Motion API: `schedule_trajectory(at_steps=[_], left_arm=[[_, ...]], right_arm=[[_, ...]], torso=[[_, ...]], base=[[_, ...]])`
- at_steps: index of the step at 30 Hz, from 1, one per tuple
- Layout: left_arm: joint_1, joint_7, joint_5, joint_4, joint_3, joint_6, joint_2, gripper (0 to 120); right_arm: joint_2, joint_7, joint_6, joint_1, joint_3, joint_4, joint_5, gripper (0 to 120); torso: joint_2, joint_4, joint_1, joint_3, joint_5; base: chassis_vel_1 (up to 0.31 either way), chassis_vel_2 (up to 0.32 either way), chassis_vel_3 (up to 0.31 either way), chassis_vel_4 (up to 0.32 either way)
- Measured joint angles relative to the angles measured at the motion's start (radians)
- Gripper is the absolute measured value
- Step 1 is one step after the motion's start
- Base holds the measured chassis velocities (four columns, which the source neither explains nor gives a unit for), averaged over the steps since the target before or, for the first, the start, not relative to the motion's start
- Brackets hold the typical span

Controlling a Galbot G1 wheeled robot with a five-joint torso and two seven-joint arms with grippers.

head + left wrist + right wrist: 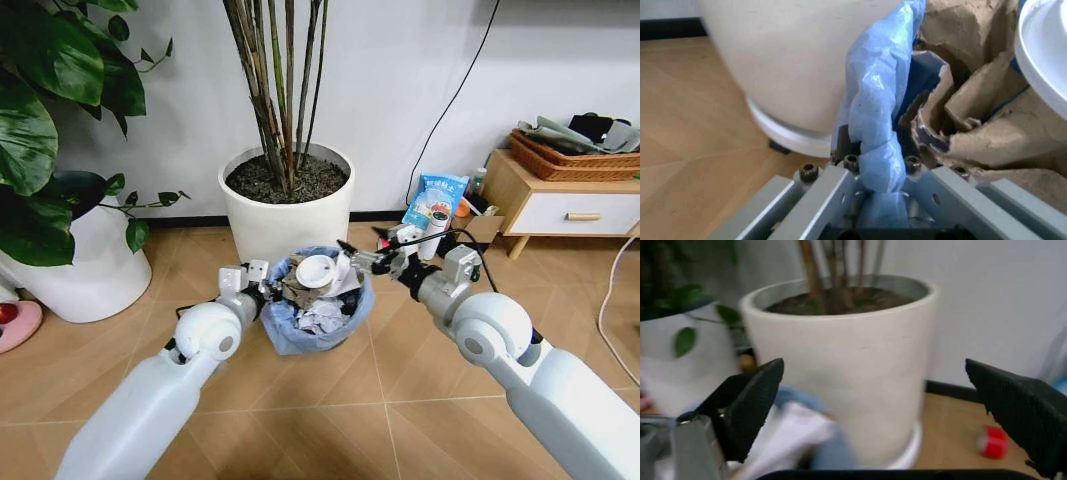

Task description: Pick up the trash bin and place the garbage on the floor into it.

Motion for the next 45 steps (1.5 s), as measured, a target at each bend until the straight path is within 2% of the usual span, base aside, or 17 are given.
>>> schedule_trajectory(at_steps=[2, 5, 6, 8, 9, 12, 14, 19, 33, 45], left_arm=[[0.008, 0.000, -0.002, -0.007, -0.009, -0.001, 0.012, 0], [0.041, -0.001, -0.003, -0.031, -0.034, -0.002, 0.039, 0], [0.041, -0.001, -0.003, -0.031, -0.034, -0.002, 0.039, 0], [0.069, -0.001, 0.004, -0.045, -0.049, -0.004, 0.048, 0], [0.115, -0.001, 0.019, -0.068, -0.080, -0.006, 0.060, 0], [0.161, -0.001, 0.027, -0.090, -0.119, -0.006, 0.068, 0], [0.224, -0.001, 0.034, -0.124, -0.180, -0.006, 0.066, 0], [0.295, -0.001, 0.043, -0.169, -0.240, -0.005, 0.062, 0], [0.363, 0.001, 0.073, -0.223, -0.258, -0.005, 0.048, 0], [0.387, 0.003, 0.091, -0.239, -0.255, -0.009, 0.043, 0]], right_arm=[[0.005, -0.001, 0.000, -0.034, 0.041, 0.008, -0.030, 100], [0.021, -0.027, 0.006, -0.174, 0.180, 0.031, -0.138, 100], [0.021, -0.027, 0.006, -0.174, 0.180, 0.031, -0.138, 100], [0.035, -0.054, 0.026, -0.256, 0.250, 0.036, -0.202, 100], [0.064, -0.074, 0.044, -0.337, 0.324, 0.045, -0.251, 100], [0.090, -0.078, 0.051, -0.383, 0.364, 0.059, -0.264, 100], [0.126, -0.082, 0.061, -0.425, 0.399, 0.075, -0.280, 100], [0.173, -0.083, 0.062, -0.465, 0.420, 0.109, -0.299, 100], [0.289, -0.077, 0.057, -0.596, 0.426, 0.199, -0.412, 100], [0.308, -0.088, 0.071, -0.623, 0.393, 0.209, -0.485, 100]], torso=[[0.000, 0.0001, 0.000, 0.000, 0.0000], [0.000, -0.0006, 0.000, 0.000, 0.0000], [0.000, -0.0006, 0.000, 0.000, 0.0000], [0.000, -0.0007, 0.000, 0.000, -0.0001], [0.000, -0.0006, 0.000, 0.000, 0.0000], [0.000, -0.0004, 0.000, 0.000, -0.0002], [0.000, -0.0002, 0.000, 0.000, -0.0001], [0.000, -0.0001, 0.000, 0.000, -0.0002], [0.000, -0.0003, 0.000, 0.000, -0.0001], [0.000, -0.0003, 0.000, 0.000, 0.0003]], base=[[0.000, 0.000, 0.000, 0.000], [0.000, 0.000, 0.000, 0.000], [0.000, 0.000, 0.000, 0.000], [0.000, 0.000, 0.000, 0.000], [0.000, 0.000, 0.000, 0.000], [0.000, 0.000, 0.000, 0.000], [0.000, 0.000, 0.000, 0.000], [0.000, 0.000, 0.000, 0.000], [0.009, -0.010, -0.010, 0.011], [0.177, -0.152, -0.185, 0.147]])
